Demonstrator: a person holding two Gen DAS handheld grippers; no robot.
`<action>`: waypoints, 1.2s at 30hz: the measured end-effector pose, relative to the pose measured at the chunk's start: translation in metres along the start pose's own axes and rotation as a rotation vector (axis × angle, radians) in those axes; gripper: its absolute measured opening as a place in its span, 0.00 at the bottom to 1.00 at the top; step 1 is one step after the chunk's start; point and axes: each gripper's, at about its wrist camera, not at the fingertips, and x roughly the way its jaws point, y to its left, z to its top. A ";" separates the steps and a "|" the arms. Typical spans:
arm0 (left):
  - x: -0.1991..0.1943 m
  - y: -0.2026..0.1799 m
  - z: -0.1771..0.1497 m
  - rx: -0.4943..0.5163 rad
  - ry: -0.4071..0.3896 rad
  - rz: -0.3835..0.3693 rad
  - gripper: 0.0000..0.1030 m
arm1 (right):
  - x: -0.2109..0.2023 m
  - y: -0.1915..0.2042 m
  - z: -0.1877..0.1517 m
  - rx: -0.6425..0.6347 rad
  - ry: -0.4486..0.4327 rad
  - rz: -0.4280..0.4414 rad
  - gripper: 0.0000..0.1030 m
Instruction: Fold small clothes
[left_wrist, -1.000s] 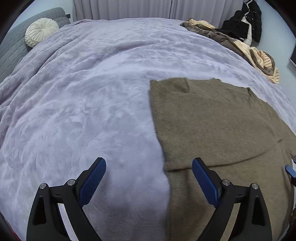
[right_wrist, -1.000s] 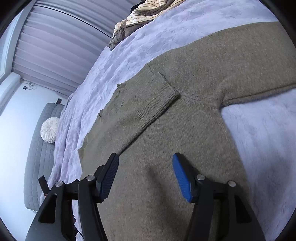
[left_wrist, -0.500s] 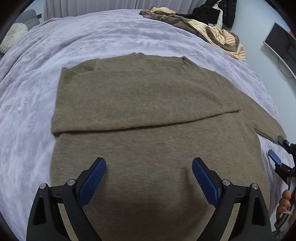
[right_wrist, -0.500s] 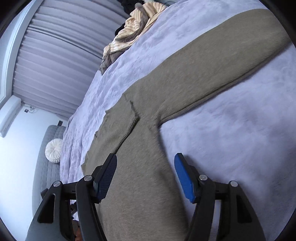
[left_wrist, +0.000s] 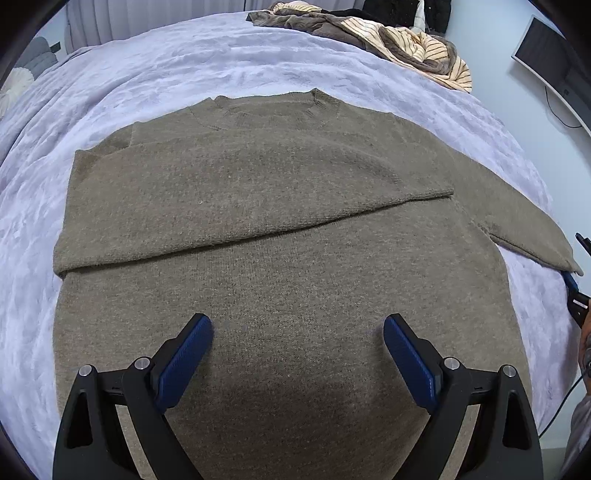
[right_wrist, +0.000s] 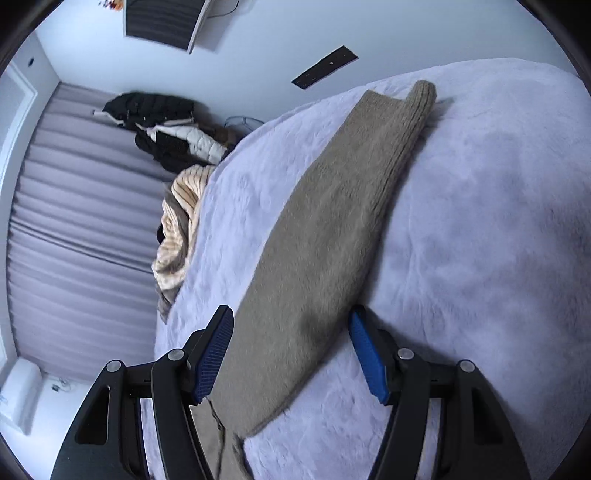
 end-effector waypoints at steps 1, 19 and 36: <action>0.000 0.000 0.000 -0.001 -0.002 0.000 0.91 | 0.003 -0.002 0.004 0.018 0.004 0.015 0.66; -0.010 0.057 0.015 -0.116 -0.075 -0.003 0.91 | 0.113 0.213 -0.139 -0.635 0.428 0.310 0.08; -0.007 0.154 -0.004 -0.267 -0.094 -0.028 0.91 | 0.210 0.196 -0.319 -0.658 0.716 0.089 0.46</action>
